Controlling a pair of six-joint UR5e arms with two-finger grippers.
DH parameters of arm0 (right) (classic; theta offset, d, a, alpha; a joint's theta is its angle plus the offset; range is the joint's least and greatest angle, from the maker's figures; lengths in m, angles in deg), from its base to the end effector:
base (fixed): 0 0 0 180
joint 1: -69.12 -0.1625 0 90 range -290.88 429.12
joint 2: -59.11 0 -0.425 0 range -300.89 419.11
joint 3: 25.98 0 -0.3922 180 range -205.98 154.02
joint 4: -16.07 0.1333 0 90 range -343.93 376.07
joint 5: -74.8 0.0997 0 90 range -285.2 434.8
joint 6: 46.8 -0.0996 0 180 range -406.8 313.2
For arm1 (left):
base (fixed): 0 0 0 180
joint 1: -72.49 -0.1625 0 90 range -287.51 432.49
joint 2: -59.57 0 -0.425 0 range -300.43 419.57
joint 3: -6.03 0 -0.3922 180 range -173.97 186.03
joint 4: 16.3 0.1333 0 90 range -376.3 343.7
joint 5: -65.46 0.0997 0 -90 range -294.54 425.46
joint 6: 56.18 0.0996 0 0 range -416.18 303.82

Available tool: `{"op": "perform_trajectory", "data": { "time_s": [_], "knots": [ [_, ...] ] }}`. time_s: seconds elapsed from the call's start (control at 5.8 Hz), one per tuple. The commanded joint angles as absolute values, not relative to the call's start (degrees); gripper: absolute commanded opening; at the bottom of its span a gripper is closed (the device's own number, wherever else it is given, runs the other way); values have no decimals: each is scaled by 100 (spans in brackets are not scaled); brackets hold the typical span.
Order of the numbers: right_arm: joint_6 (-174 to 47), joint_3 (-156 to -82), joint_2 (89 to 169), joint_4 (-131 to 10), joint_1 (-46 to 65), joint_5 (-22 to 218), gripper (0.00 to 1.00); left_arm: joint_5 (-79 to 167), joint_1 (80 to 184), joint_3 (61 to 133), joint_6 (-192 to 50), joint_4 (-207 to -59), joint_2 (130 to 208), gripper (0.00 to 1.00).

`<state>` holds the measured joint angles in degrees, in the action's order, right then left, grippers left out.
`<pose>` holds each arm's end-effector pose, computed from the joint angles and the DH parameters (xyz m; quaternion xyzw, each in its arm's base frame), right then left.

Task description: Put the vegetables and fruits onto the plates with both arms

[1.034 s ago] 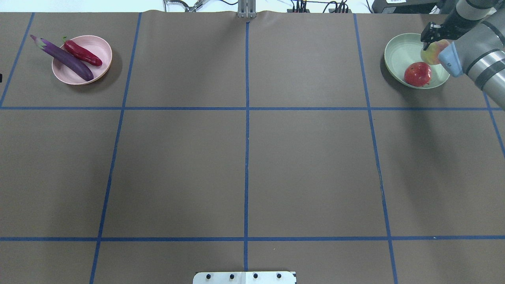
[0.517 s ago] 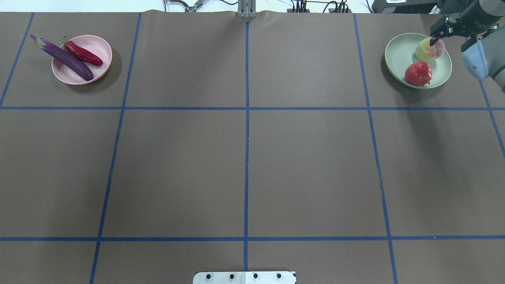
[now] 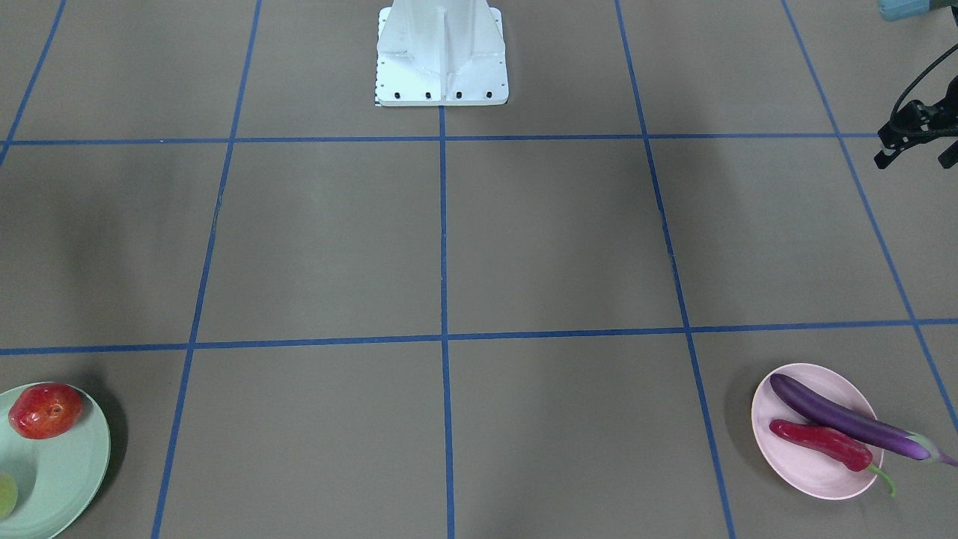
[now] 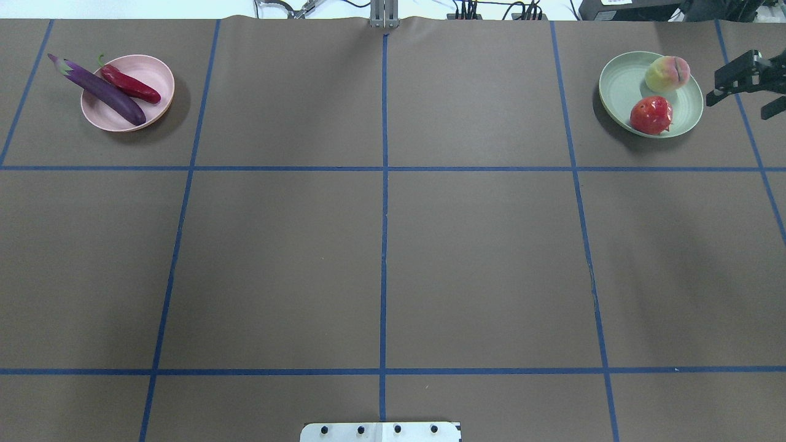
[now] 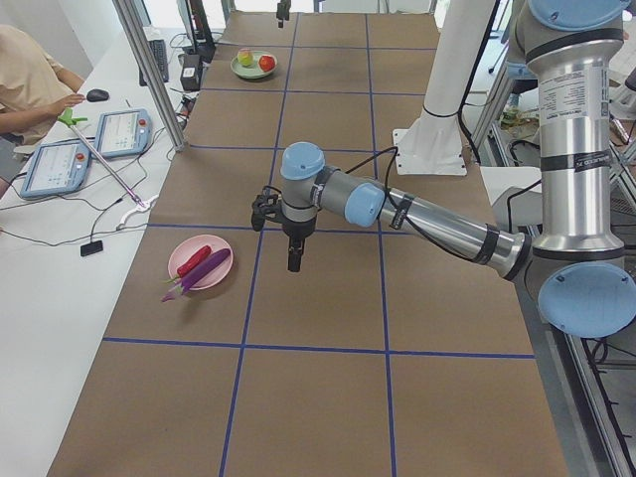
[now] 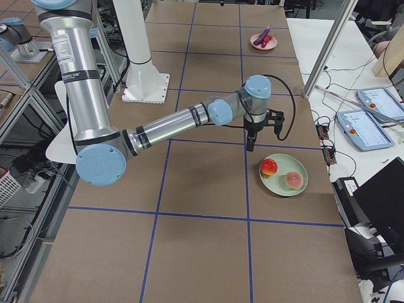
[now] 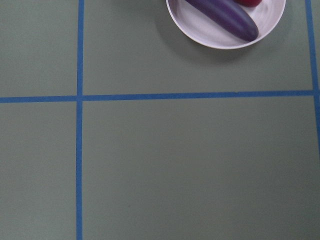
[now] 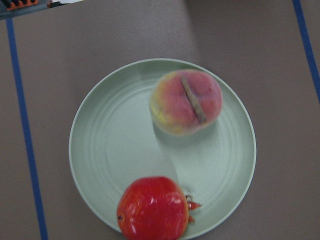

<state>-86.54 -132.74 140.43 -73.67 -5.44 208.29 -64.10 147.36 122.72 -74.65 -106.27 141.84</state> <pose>-0.0812 -0.5373 0.4360 0.0158 -0.4158 0.1101 0.9026 0.0456 -0.4362 0.4965 0.0517 0.3643 0.0286 0.9294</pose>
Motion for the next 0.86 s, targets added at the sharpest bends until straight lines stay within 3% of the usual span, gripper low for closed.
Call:
{"op": "perform_trajectory", "data": {
  "time_s": [0.0, 0.69],
  "knots": [
    [-8025, -14023, 14819, -7578, -584, 20839, 100, -6766, 15181, 11935, -6537, -10237, 14184, 100],
    [-6343, -14006, 15753, -7586, -1005, 20891, 100, -7059, 15984, 11282, -5873, -10235, 14175, 100]
  ]
}}
